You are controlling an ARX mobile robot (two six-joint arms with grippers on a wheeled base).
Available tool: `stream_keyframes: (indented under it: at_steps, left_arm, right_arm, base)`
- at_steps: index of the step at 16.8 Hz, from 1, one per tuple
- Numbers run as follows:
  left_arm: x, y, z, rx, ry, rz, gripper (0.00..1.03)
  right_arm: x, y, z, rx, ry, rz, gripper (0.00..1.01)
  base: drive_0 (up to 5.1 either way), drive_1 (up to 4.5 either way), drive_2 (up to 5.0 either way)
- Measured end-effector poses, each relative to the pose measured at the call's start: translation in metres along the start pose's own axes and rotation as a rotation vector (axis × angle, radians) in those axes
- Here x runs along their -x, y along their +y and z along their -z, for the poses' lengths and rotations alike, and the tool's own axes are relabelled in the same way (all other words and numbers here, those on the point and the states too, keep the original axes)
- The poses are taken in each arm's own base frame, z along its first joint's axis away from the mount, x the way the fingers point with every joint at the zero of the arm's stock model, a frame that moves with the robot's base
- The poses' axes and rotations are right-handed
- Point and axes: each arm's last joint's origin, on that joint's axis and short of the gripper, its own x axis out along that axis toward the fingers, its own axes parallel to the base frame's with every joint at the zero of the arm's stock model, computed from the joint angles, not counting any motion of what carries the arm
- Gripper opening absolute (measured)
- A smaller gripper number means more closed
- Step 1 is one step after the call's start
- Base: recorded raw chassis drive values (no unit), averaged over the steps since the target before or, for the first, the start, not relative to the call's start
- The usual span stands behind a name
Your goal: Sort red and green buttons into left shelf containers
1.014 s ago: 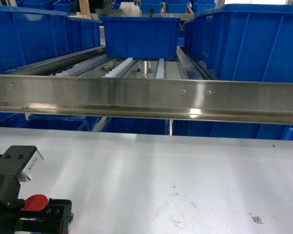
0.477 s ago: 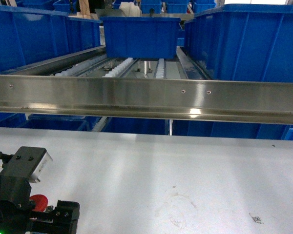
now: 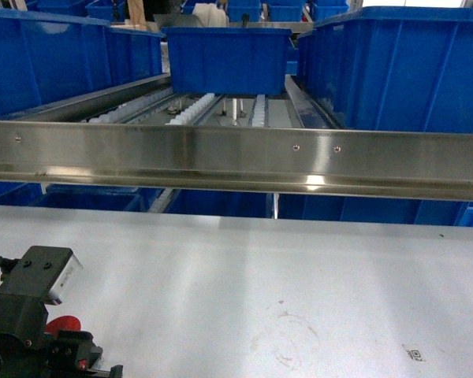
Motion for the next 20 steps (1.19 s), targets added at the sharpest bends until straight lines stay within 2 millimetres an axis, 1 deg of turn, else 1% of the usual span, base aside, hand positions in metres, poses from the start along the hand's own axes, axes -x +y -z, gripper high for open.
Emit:
stream_keyframes:
  at_steps: [3, 4, 6, 8, 9, 11, 13, 14, 16, 17, 18, 19, 20]
  left_arm:
    - [0.004, -0.001, -0.003, 0.001, 0.0, 0.025, 0.25]
    - [0.011, -0.001, -0.011, -0.006, -0.049, 0.036, 0.25]
    - [0.035, 0.0, -0.037, -0.026, -0.191, 0.076, 0.25]
    - [0.06, 0.002, -0.05, -0.027, -0.286, 0.11, 0.25]
    - [0.073, 0.002, -0.051, -0.028, -0.336, 0.115, 0.25]
    - [0.086, 0.003, -0.052, -0.03, -0.381, 0.128, 0.25]
    - [0.108, -0.001, -0.055, -0.058, -0.482, 0.186, 0.25]
    - [0.119, -0.003, -0.052, -0.072, -0.526, 0.207, 0.25]
    - [0.134, -0.002, -0.033, -0.065, -0.583, 0.206, 0.25]
    - [0.154, 0.001, -0.029, -0.016, -0.654, 0.157, 0.25]
    - [0.174, 0.0, -0.03, 0.024, -0.73, 0.12, 0.25]
    - [0.187, -0.003, -0.029, 0.047, -0.788, 0.115, 0.25]
    - [0.191, -0.004, -0.032, 0.053, -0.84, 0.117, 0.25]
  right_arm:
    - [0.0, 0.0, 0.0, 0.0, 0.0, 0.0, 0.29]
    - [0.0, 0.0, 0.0, 0.0, 0.0, 0.0, 0.29]
    - [0.0, 0.0, 0.0, 0.0, 0.0, 0.0, 0.29]
    - [0.0, 0.0, 0.0, 0.0, 0.0, 0.0, 0.29]
    - [0.0, 0.0, 0.0, 0.0, 0.0, 0.0, 0.29]
    - [0.0, 0.0, 0.0, 0.0, 0.0, 0.0, 0.29]
    - [0.0, 0.0, 0.0, 0.0, 0.0, 0.0, 0.29]
    - [0.0, 0.0, 0.0, 0.0, 0.0, 0.0, 0.29]
    - [0.0, 0.0, 0.0, 0.0, 0.0, 0.0, 0.29]
    - [0.0, 0.0, 0.0, 0.0, 0.0, 0.0, 0.29]
    - [0.0, 0.0, 0.0, 0.0, 0.0, 0.0, 0.29]
    - [0.0, 0.0, 0.0, 0.0, 0.0, 0.0, 0.29]
    - [0.0, 0.0, 0.0, 0.0, 0.0, 0.0, 0.29]
  base:
    - [0.0, 0.0, 0.0]
    - [0.0, 0.0, 0.0]
    - [0.0, 0.0, 0.0]
    - [0.0, 0.0, 0.0]
    - [0.0, 0.0, 0.0]
    - [0.0, 0.0, 0.0]
    - [0.0, 0.0, 0.0]
    - [0.0, 0.0, 0.0]
    - [0.0, 0.0, 0.0]
    - [0.0, 0.0, 0.0]
    - [0.0, 0.0, 0.0]
    - [0.0, 0.0, 0.0]
    - [0.0, 0.0, 0.0]
